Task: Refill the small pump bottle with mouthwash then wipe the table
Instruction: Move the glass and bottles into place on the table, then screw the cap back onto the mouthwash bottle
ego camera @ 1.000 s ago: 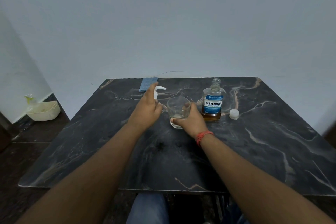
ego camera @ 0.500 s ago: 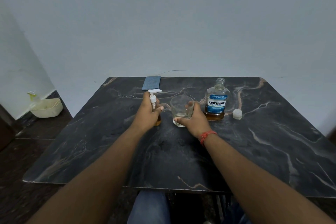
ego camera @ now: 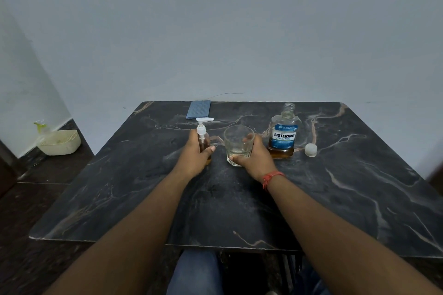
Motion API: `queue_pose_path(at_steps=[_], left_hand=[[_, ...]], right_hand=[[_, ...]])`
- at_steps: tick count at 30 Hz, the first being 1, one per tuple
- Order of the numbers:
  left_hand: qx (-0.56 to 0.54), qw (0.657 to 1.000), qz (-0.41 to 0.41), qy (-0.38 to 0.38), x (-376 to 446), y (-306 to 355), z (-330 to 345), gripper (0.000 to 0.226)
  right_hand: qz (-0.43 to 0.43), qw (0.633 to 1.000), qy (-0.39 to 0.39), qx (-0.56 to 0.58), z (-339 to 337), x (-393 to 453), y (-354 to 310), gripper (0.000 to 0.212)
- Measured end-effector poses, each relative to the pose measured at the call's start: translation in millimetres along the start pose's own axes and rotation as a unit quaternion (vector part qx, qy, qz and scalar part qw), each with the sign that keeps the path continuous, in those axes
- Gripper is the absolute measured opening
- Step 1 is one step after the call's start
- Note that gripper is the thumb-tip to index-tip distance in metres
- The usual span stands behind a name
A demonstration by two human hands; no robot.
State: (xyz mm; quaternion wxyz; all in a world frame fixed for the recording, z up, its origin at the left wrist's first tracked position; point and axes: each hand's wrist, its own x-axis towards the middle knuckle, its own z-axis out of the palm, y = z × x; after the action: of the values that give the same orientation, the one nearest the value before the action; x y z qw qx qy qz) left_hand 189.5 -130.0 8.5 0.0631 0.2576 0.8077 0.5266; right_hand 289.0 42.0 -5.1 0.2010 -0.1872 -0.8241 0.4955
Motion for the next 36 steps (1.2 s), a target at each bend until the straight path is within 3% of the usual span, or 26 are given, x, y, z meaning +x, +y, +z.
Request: queue_pose_path(at_steps=[9,19,23,28,31,36], left_hand=[[-0.009,1.0,-0.004,0.003,-9,-7,0,0.075],[-0.012,0.999,0.025,0.017,-12,-14,-1,0.079],[0.042,0.995,0.041,0.077,-21,-21,-2,0.079],[0.143,0.966,0.133,0.172,-46,-22,-6,0.056],[0.193,0.947,0.205,0.154,-62,-11,-2,0.046],[0.216,0.94,0.259,0.045,-84,18,26,0.051]], right_hand=[[0.008,1.0,0.014,-0.009,2,-3,-4,0.075],[0.001,0.999,0.032,-0.005,2,-9,-6,0.083],[-0.015,0.999,0.037,-0.007,-4,-18,-4,0.083],[-0.024,0.997,0.055,-0.054,-20,-38,4,0.084],[-0.031,0.993,0.073,-0.083,-34,-50,8,0.078],[-0.048,0.978,0.147,-0.141,-66,-63,18,0.055]])
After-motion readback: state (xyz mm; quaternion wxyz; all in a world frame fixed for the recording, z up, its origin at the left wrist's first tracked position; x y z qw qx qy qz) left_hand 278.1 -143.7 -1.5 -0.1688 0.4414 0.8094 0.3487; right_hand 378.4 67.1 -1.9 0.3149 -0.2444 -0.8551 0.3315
